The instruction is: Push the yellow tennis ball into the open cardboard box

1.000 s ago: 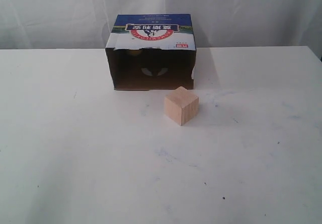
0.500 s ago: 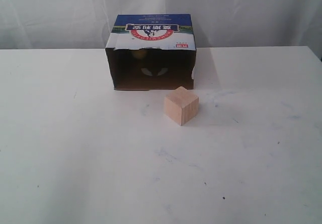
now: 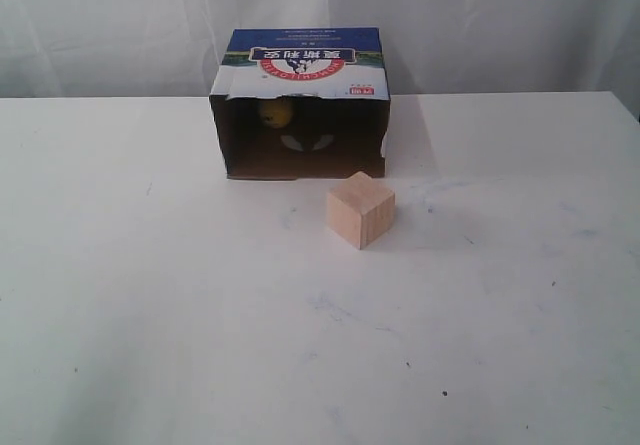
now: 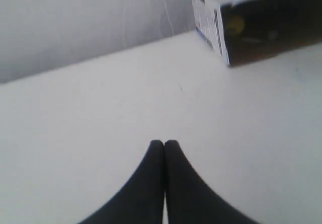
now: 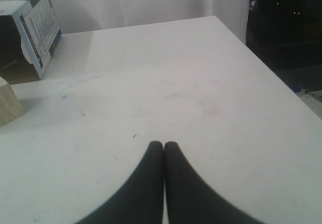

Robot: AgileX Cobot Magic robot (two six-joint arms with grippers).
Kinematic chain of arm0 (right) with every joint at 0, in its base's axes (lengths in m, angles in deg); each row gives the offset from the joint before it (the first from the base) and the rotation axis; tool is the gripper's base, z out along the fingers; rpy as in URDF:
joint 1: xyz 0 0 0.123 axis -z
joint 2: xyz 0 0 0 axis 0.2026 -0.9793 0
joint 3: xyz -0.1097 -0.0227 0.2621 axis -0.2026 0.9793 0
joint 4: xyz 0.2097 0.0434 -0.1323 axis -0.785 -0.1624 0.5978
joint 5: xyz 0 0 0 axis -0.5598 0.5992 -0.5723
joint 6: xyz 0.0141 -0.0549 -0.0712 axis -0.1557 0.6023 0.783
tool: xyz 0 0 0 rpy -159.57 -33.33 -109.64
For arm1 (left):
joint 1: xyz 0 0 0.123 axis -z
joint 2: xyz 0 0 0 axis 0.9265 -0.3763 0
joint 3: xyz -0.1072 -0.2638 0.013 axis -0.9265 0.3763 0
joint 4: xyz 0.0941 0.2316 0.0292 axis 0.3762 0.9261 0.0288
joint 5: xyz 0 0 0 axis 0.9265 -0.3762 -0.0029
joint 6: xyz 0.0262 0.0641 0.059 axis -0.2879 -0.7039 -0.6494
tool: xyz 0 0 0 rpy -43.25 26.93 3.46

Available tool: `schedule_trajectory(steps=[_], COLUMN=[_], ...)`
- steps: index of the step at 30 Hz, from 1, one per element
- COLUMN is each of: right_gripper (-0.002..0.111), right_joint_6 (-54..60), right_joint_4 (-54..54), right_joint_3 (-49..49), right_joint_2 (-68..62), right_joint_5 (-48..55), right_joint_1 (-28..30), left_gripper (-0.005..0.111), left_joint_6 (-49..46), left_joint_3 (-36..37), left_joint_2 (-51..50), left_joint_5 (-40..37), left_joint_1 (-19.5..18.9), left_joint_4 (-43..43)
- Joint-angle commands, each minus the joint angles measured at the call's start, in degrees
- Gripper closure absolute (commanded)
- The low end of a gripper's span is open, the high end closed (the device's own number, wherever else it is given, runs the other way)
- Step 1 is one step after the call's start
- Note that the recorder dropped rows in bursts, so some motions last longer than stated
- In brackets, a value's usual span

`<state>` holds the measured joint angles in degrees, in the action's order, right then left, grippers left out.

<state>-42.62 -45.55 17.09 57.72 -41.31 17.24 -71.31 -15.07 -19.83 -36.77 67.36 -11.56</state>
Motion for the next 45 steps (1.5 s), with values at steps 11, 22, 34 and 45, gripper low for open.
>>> schedule_trajectory(steps=[11,22,34,45], right_gripper=[0.108,0.108,0.108,0.108], right_joint_6=[0.5,0.5,0.5,0.5], right_joint_4=[0.4,0.4,0.4,0.4], right_joint_3=[0.3,0.3,0.3,0.3], right_joint_2=[0.2,0.2,0.2,0.2], right_joint_5=[-0.3,-0.3,-0.3,-0.3], right_joint_1=[0.2,0.2,0.2,0.2], left_gripper=[0.107,0.107,0.107,0.107], left_joint_6=[6.9,5.6,5.6,5.6], left_joint_3=[6.6,6.6,6.6,6.6], left_joint_2=[9.3,14.7,14.7,14.7], left_joint_5=[-15.3,-15.8,-15.7,-15.7], left_joint_1=[-3.9,-3.9,-3.9,-3.9], left_joint_4=[-1.3,1.9,1.9,1.9])
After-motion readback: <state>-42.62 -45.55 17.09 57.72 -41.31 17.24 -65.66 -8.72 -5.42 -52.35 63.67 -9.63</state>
